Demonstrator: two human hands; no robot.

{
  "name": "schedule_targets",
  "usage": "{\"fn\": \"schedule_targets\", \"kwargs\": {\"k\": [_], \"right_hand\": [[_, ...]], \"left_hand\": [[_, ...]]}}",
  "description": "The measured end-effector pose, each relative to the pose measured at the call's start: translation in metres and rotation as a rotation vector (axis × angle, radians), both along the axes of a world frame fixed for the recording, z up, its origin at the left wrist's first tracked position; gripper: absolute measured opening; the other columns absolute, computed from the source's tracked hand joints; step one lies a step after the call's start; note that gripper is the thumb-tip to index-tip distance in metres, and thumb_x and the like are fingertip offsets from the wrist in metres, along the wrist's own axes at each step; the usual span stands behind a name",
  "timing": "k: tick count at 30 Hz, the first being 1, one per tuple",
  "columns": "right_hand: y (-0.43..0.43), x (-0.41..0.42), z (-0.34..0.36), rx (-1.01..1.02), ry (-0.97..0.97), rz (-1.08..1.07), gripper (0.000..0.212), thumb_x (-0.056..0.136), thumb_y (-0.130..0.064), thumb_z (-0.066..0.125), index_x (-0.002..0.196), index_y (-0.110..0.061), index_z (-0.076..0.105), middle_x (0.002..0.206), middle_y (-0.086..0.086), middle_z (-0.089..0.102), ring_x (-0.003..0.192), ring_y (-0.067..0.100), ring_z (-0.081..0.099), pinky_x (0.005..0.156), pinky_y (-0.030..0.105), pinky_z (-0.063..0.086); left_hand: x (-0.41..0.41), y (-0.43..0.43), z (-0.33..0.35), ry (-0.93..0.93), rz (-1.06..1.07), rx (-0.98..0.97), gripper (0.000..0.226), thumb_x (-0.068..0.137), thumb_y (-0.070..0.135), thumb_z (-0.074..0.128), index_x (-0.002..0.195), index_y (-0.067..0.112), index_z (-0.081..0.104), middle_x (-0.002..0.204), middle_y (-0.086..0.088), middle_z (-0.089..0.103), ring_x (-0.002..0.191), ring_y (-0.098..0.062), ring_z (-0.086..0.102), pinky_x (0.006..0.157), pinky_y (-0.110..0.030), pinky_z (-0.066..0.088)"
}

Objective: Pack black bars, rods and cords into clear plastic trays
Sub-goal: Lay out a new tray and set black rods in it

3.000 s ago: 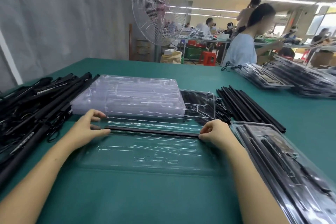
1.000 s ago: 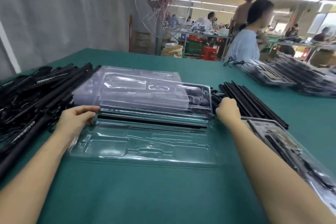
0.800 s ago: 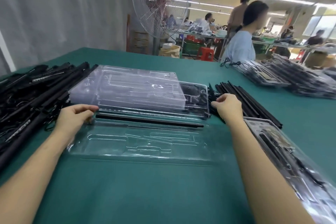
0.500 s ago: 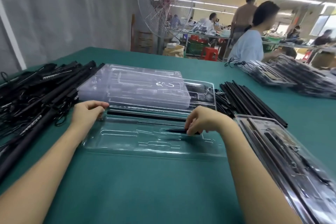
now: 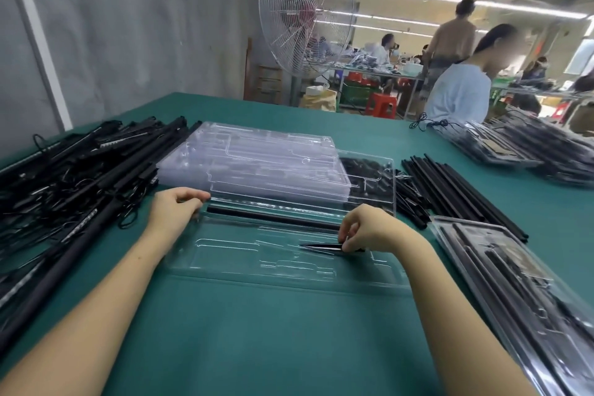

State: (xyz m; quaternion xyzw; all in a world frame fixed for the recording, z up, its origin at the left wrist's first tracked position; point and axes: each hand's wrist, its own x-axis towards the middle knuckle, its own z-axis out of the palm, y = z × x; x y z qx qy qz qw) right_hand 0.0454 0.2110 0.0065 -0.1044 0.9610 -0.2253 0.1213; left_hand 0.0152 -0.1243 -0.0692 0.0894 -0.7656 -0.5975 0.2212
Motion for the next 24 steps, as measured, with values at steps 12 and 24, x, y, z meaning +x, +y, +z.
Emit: {"fn": "schedule_targets", "kwargs": {"k": [12, 24], "right_hand": [[0.008, 0.002, -0.001, -0.078, -0.015, -0.014, 0.016, 0.08, -0.009, 0.07, 0.067, -0.017, 0.065, 0.065, -0.002, 0.06, 0.055, 0.008, 0.052, 0.042, 0.011, 0.038], [0.025, -0.007, -0.024, -0.215, 0.207, -0.354, 0.011, 0.085, -0.022, 0.062, 0.077, -0.015, 0.058, 0.073, 0.002, 0.062, 0.065, 0.015, 0.058, 0.062, 0.027, 0.051]], "left_hand": [[0.005, 0.001, 0.003, -0.012, 0.003, -0.018, 0.042, 0.081, -0.007, 0.056, 0.069, 0.03, 0.071, 0.074, 0.003, 0.071, 0.061, -0.015, 0.056, 0.064, -0.029, 0.047], [0.022, 0.004, 0.045, 0.181, 0.201, -0.492, 0.02, 0.081, -0.009, 0.056, 0.081, 0.009, 0.064, 0.101, -0.015, 0.054, 0.095, -0.031, 0.05, 0.091, -0.038, 0.038]]}}
